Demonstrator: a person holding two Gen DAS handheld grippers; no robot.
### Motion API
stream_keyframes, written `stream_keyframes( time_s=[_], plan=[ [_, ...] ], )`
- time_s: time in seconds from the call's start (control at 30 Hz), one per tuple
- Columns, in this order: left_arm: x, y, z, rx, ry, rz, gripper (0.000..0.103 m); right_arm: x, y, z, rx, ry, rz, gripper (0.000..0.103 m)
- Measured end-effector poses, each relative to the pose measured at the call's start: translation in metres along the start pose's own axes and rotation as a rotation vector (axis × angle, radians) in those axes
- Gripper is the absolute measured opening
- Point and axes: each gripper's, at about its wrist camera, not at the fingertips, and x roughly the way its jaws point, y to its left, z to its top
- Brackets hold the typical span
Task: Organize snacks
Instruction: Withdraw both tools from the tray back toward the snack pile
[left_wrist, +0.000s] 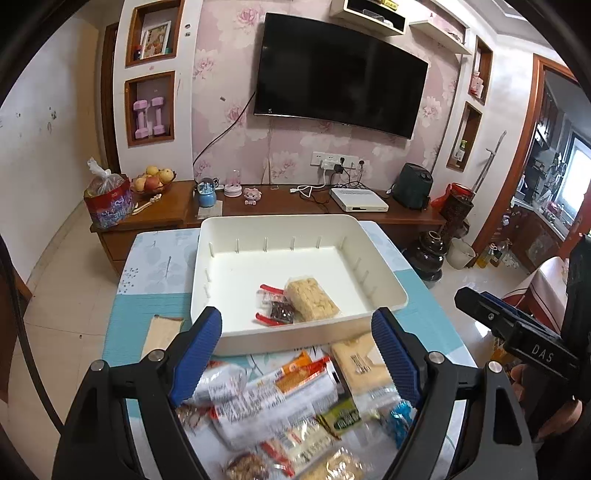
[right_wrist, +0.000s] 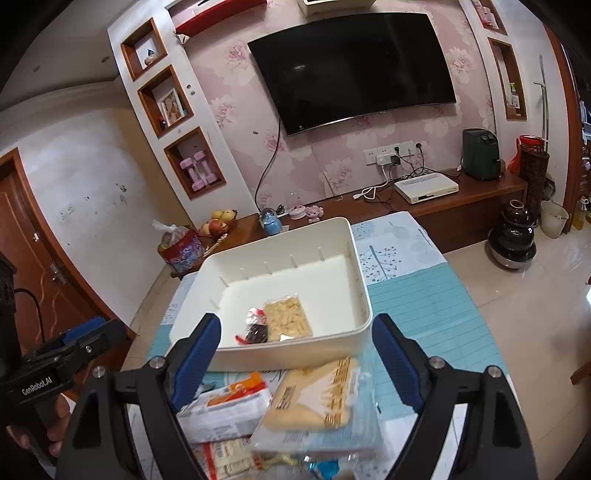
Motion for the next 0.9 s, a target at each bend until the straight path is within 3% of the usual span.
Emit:
stream_keyframes(
  time_s=[0.47, 0.9],
  plan=[
    [-0.04, 0.004, -0.048, -0.013, 0.09, 0.002, 0.087, -0.042, -0.004, -0.028, 0.047, 0.082, 0.017, 0.09],
    [-0.021, -0.015, -0.104, 0.034, 0.254, -0.012, 0.088, -0.043, -0.023, -0.074, 0.058, 0.194, -0.019, 0.09]
  ],
)
